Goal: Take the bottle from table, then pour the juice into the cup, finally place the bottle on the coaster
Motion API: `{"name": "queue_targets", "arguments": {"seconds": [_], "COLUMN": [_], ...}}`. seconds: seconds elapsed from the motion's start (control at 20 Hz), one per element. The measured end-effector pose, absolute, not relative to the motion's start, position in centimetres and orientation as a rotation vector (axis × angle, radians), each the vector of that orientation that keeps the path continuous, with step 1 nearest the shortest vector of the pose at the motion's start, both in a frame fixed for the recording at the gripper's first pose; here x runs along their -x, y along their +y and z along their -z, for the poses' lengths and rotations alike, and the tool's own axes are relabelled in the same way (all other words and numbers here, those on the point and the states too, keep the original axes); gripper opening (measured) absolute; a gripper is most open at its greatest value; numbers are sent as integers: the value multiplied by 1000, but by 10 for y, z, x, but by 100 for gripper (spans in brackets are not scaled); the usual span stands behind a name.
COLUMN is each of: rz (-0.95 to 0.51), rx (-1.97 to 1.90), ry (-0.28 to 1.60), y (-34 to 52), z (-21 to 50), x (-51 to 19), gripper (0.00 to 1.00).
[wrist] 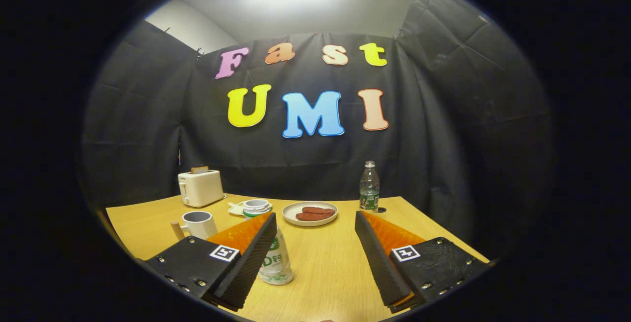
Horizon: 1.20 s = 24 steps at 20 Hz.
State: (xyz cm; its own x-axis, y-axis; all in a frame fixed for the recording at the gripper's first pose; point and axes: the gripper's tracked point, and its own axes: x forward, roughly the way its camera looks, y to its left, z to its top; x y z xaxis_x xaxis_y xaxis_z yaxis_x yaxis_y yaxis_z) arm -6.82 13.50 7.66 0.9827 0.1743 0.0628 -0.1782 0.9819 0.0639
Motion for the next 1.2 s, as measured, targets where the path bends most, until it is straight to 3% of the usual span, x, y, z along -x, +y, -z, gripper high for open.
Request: {"name": "queue_targets", "arguments": {"seconds": [0.6, 1.2], "rz": [-300, -284], "rx": [-53, -23], "ry": [-6, 37], "y": [201, 222], "z": [-37, -12], "x": [70, 9], "gripper": [97, 97]}}
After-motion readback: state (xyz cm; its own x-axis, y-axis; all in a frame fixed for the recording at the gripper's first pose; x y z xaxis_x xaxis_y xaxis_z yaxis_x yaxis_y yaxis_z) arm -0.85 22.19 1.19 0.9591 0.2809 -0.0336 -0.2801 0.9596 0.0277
